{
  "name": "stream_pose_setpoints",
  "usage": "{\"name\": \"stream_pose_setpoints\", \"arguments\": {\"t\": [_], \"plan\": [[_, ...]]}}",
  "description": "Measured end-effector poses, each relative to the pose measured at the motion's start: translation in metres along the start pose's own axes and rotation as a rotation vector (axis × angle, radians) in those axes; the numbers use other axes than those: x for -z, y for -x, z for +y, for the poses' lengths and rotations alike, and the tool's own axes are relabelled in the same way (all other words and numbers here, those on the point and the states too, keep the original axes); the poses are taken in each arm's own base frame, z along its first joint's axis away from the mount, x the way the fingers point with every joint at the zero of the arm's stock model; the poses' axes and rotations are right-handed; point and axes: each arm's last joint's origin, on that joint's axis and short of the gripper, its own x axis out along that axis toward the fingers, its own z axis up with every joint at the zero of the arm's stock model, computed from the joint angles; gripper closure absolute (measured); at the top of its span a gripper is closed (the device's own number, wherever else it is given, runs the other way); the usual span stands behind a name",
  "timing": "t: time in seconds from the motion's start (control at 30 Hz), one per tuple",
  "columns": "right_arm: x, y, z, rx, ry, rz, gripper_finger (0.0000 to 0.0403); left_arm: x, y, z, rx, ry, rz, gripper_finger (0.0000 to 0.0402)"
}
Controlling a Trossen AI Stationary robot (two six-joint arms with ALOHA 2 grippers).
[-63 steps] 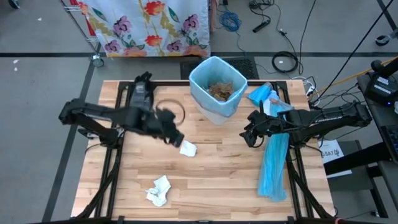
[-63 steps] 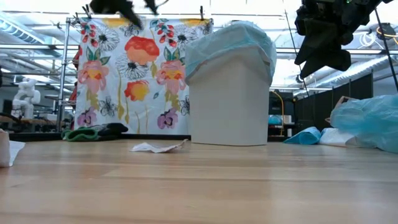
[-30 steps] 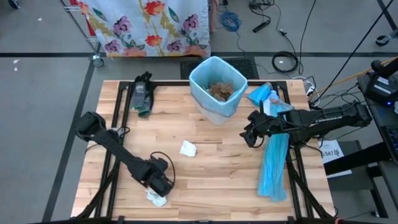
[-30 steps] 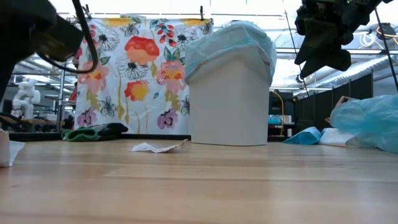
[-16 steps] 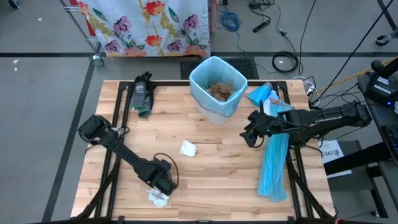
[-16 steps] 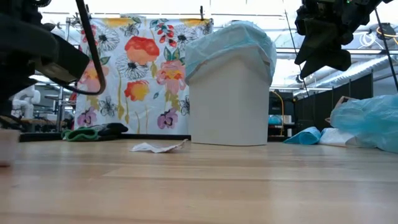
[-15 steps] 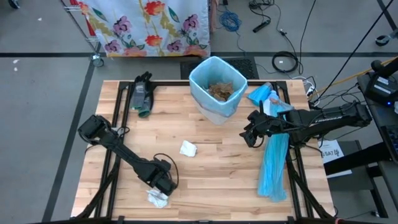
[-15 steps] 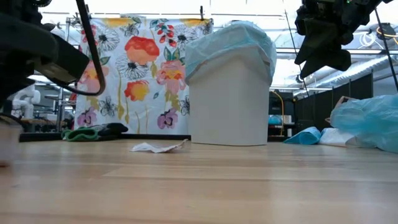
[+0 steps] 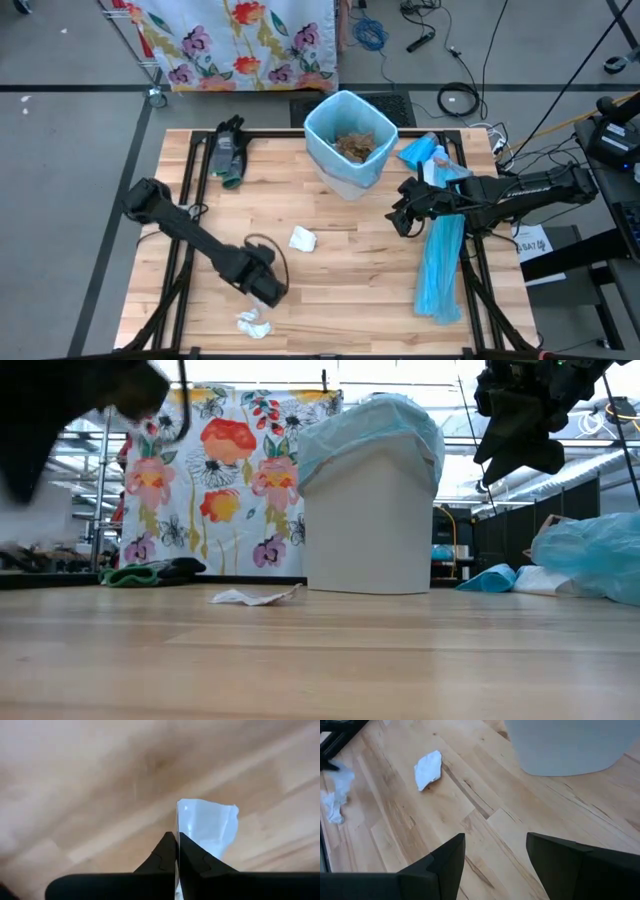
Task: Place trash/remove bag and relplace
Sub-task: Put the white paper into the trash bin
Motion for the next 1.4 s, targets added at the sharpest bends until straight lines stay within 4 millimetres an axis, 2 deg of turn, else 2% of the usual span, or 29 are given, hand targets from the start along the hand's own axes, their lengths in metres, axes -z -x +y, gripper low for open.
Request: {"name": "stream_pose_setpoints", "arguments": {"t": [0.27,0.37,0.53,0.77,0.9,1.03,1.17,1.4], "plan": [[0.000,0.000,0.000,0.001,0.001,0.001,0.0200,-0.040,0.091,0.017,0.189,0.058,-0.334,0.0400],[0.000,0.000,0.000,0.001,0.000,0.001,0.0200,-0.060,0.120,0.026,0.265,0.067,-0.392,0.0401],[0.000,0.000,0.000,0.001,0.000,0.001,0.0200,-0.102,0.155,0.040,0.310,0.087,-0.534,0.0401],[0.000,0.000,0.000,0.001,0.000,0.001,0.0200,-0.174,0.210,0.047,0.465,-0.048,-0.859,0.0401],[0.000,0.000,0.000,0.000,0.000,0.000,0.0200,-0.211,0.236,0.061,0.535,-0.090,-1.035,0.0401],[0.000,0.000,0.000,0.000,0.000,0.000,0.0200,-0.247,0.239,0.079,0.534,-0.095,-1.077,0.0401],[0.000,0.000,0.000,0.000,0.000,0.000,0.0200,-0.285,0.227,0.088,0.553,-0.064,-1.072,0.0401],[0.000,0.000,0.000,0.000,0.000,0.000,0.0200,-0.335,0.206,0.078,0.627,-0.037,-1.174,0.0372]]}}
